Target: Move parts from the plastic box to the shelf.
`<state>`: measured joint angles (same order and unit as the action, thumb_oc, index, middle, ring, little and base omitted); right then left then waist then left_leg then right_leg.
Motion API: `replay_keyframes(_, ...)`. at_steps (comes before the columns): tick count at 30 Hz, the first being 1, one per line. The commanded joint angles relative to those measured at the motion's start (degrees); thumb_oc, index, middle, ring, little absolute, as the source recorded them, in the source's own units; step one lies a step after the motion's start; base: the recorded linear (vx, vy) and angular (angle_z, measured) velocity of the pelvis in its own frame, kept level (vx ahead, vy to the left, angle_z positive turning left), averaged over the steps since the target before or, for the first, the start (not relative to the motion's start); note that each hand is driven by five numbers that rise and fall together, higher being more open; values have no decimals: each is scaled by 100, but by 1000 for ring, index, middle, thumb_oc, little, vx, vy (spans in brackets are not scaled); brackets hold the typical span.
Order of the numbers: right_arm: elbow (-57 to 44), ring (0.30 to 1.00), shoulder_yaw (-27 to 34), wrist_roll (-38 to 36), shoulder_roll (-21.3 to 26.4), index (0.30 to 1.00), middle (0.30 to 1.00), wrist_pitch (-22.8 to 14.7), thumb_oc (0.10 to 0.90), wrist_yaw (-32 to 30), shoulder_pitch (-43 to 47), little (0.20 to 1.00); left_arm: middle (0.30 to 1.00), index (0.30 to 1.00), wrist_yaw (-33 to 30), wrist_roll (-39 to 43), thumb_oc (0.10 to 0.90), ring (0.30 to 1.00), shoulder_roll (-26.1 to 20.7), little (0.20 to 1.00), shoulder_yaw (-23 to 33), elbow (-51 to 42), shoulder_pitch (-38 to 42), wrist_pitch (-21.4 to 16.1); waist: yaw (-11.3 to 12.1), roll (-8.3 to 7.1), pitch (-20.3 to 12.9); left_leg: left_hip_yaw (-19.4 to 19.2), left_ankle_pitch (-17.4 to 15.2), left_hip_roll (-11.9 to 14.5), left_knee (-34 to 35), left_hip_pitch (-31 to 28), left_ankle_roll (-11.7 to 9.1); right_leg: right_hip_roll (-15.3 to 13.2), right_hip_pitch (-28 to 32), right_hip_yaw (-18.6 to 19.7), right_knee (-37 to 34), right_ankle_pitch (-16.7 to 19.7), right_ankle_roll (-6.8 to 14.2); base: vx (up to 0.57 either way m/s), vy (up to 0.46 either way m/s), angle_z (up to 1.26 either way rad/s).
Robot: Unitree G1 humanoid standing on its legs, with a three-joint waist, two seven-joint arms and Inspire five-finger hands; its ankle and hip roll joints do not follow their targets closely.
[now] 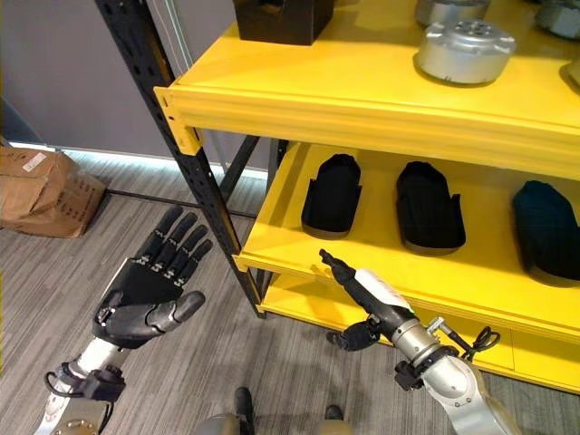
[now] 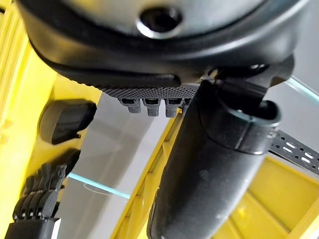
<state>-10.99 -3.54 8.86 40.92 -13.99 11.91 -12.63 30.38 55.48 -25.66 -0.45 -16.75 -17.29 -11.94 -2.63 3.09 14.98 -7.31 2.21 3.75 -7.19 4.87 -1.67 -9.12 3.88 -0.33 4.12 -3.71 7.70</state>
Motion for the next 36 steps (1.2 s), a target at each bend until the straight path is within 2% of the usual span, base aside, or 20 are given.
replay_keyframes(1, -343, 1000, 7, -330, -53, 1000, 1000, -637, 900, -347, 595, 1000, 1000, 1000, -4, 124, 900, 1000, -217, 1000, 382, -409, 169, -654, 45, -385, -323, -141, -731, -594, -329, -417, 317, 749, -131, -329, -446, 458, -517, -26, 136, -22)
replay_keyframes(3, -502, 1000, 143, -380, -27, 1000, 1000, -732, 900, -274, 389, 1000, 1000, 1000, 89, 149, 900, 1000, -267, 1000, 442, -427, 120, -624, 53, -443, -382, 123, -643, -696, 247, -658, 381, 819, -162, -204, -432, 483, -450, -50, 216, -12)
replay_keyframes(5, -545, 1000, 240, -423, 72, 1000, 1000, -697, 900, -373, 347, 1000, 1000, 1000, 234, 202, 900, 1000, -326, 1000, 407, -456, 107, -537, 80, -517, -403, 215, -560, -704, 487, -739, 418, 842, -185, -194, -393, 478, -417, -88, 195, -2)
replay_keyframes(7, -520, 1000, 226, -397, 166, 1000, 1000, -676, 900, -469, 420, 1000, 1000, 1000, 269, 254, 900, 1000, -367, 1000, 280, -420, 210, -540, 83, -560, -384, 199, -553, -687, 501, -708, 439, 859, -256, -228, -289, 430, -411, -110, 109, 0)
replay_keyframes(9, -524, 1000, 173, -219, 258, 1000, 1000, -744, 900, -339, 539, 1000, 1000, 1000, 459, 680, 900, 1000, -354, 1000, 70, -323, 371, -373, 57, -601, -254, 122, -636, -619, 275, -593, 478, 912, -452, -336, 234, 211, -462, -189, 74, -4)
replay_keyframes(11, -590, 1000, 142, -324, 296, 1000, 1000, -801, 900, -248, 548, 1000, 1000, 1000, 672, 919, 900, 1000, -335, 1000, -5, -280, 405, -261, 69, -624, -206, 55, -659, -570, 187, -547, 486, 884, -541, -461, 444, 119, -464, -147, 11, -18)
replay_keyframes(13, -635, 1000, 75, -510, 296, 1000, 1000, -929, 900, -52, 622, 1000, 1000, 1000, 712, 993, 900, 1000, -298, 1000, -124, -249, 502, -200, 115, -675, -123, -65, -658, -454, 89, -513, 468, 638, -615, -649, 580, 151, -366, -117, -69, -33)
replay_keyframes(15, -673, 1000, 41, -608, 278, 1000, 1000, -938, 900, -41, 665, 1000, 1000, 1000, 699, 952, 900, 1000, -303, 1000, -131, -212, 549, -290, 166, -715, -97, -155, -630, -340, 109, -541, 442, 394, -570, -691, 457, 325, -214, -76, -150, -32)
replay_keyframes(16, -692, 1000, 33, -647, 276, 1000, 1000, -914, 900, -63, 673, 1000, 1000, 1000, 735, 975, 900, 1000, -318, 1000, -131, -199, 558, -288, 173, -728, -97, -150, -625, -303, 127, -559, 438, 307, -535, -639, 376, 413, -145, -33, -235, -44)
replay_keyframes(18, -756, 1000, 73, -431, 191, 1000, 1000, -694, 900, -187, 671, 1000, 1000, 1000, 826, 976, 900, 1000, -362, 1000, -84, -181, 495, -188, 146, -724, -168, 27, -597, -155, 250, -647, 430, -35, -407, -239, 108, 674, 121, 9, -249, -31)
replay_keyframes(20, -789, 1000, 94, -352, 155, 1000, 1000, -649, 900, -174, 666, 1000, 1000, 1000, 928, 1075, 900, 1000, -388, 1000, -47, -160, 426, -104, 153, -705, -192, 67, -586, -72, 274, -680, 414, -166, -389, -194, 122, 696, 182, 10, -218, 8)
replay_keyframes(21, -810, 1000, 83, -609, 136, 1000, 1000, -583, 900, 106, 704, 1000, 1000, 1000, 1008, 1190, 900, 1000, -408, 1000, -1, -136, 362, -9, 183, -695, -203, 49, -586, 17, 241, -682, 390, -284, -349, -226, 167, 682, 210, -37, -354, 33)
replay_keyframes(22, -864, 1000, 78, -976, 103, 1000, 1000, -568, 900, 503, 744, 1000, 1000, 1000, 1136, 1255, 900, 1000, -385, 1000, 24, -78, 310, 53, 244, -716, -219, 9, -550, 127, 204, -638, 359, -327, -278, -371, 190, 626, 215, -54, -301, 31)
replay_keyframes(23, -892, 1000, 72, -1048, 94, 1000, 1000, -570, 900, 586, 739, 1000, 1000, 1000, 1175, 1272, 900, 1000, -367, 1000, 22, -67, 306, 74, 260, -719, -218, 14, -535, 159, 199, -625, 346, -334, -281, -403, 198, 619, 214, -96, -499, 30)
replay_keyframes(24, -1040, 1000, -85, -870, 32, 1000, 1000, -461, 900, 469, 867, 1000, 1000, 1000, 1075, 1183, 900, 1000, -247, 1000, -108, -147, 470, 158, 282, -729, -165, 113, -474, 339, 177, -627, 198, -281, -295, -428, 246, 534, 162, -69, -488, 9)
replay_keyframes(25, -1075, 1000, -115, -860, 46, 1000, 1000, -392, 900, 428, 924, 1000, 1000, 1000, 980, 1133, 900, 1000, -214, 1000, -161, -176, 537, 190, 279, -738, -172, 130, -447, 406, 204, -658, 128, -252, -243, -466, 209, 496, 127, -56, -457, 8)
replay_keyframes(29, -1129, 1000, -87, -923, 81, 1000, 1000, -280, 900, 379, 925, 1000, 1000, 1000, 928, 1112, 900, 1000, -163, 1000, -210, -210, 584, 306, 270, -739, -211, 137, -405, 481, 282, -715, 41, -220, -162, -549, 152, 432, 86, 0, -200, 5)
replay_keyframes(30, -1155, 1000, -24, -1035, 106, 1000, 1000, -150, 900, 424, 880, 1000, 1000, 1000, 1033, 986, 900, 1000, -115, 1000, -239, -241, 556, 537, 237, -718, -269, 63, -343, 568, 406, -794, -42, -180, -101, -667, 105, 347, 23, -42, -341, 4)
replay_keyframes(33, -1140, 1000, 25, -1042, 221, 1000, 1000, -175, 900, 573, 835, 1000, 1000, 1000, 1294, 883, 900, 1000, -185, 1000, -356, -250, 467, 536, 129, -583, -304, -122, -67, 764, 703, -871, -195, -28, -43, -851, 26, 253, -143, -70, -339, -1)
replay_keyframes(36, -1141, 1000, 51, -1136, 320, 1000, 1000, -157, 900, 546, 845, 1000, 1000, 1000, 1244, 931, 900, 1000, -233, 1000, -389, -229, 512, 450, 82, -517, -325, -132, 120, 863, 888, -871, -296, 95, -14, -890, -85, 251, -231, -63, -225, -5)
